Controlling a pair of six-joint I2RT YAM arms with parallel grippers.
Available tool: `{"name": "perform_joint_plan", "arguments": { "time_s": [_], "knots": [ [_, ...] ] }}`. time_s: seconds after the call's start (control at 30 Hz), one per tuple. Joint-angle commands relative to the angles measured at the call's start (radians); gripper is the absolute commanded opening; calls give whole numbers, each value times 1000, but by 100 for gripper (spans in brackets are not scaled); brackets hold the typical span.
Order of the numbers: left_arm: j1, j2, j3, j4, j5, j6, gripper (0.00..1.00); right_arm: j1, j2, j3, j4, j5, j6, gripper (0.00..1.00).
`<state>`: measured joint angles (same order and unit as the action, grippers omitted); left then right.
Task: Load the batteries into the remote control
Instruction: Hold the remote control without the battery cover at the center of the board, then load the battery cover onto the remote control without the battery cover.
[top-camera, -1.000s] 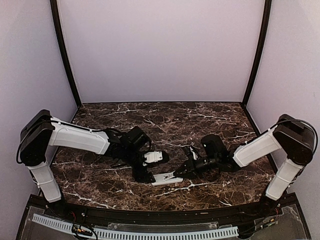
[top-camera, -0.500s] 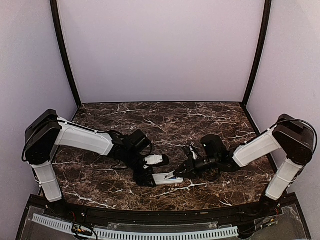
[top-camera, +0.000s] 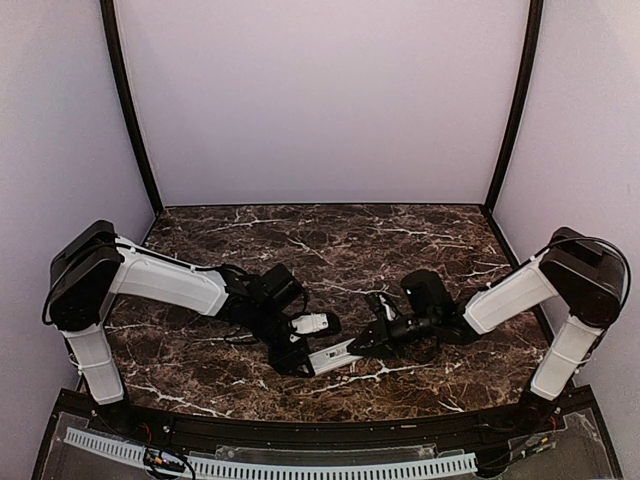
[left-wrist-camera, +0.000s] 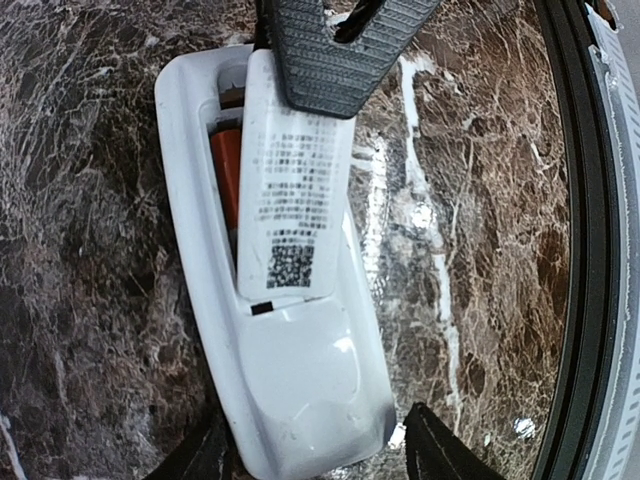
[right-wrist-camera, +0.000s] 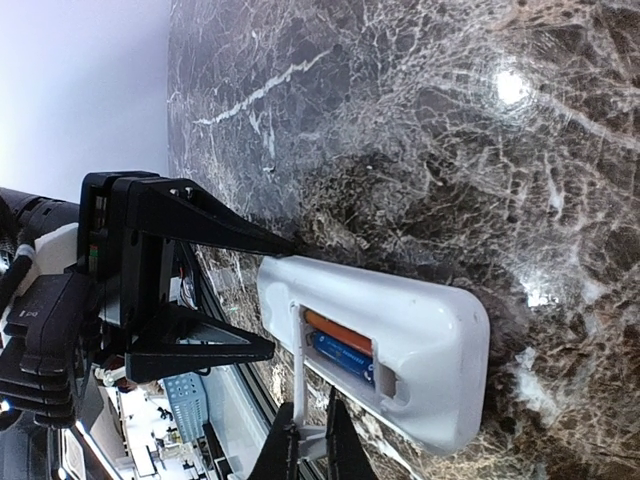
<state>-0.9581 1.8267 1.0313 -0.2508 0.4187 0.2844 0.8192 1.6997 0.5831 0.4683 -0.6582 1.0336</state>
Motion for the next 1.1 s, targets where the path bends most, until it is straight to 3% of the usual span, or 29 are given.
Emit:
{"name": "perform_joint_plan", "arguments": {
  "time_s": [0.0, 0.33, 0.67, 1.07],
  "knots": [
    [-21, -10, -34, -46, -8, -22, 58, -3, 40, 22, -15, -26, -33, 0],
    [-38, -16, -33, -43, -32, -40, 63, -57, 59, 200, -379, -110, -291, 0],
    [-67, -29, -93, 37, -122, -112, 62, -58, 110, 213, -375, -158, -273, 0],
    [-94, -37, -111, 61, -156, -83, 63, -66, 113, 332, -600, -168, -378, 0]
  ]
}}
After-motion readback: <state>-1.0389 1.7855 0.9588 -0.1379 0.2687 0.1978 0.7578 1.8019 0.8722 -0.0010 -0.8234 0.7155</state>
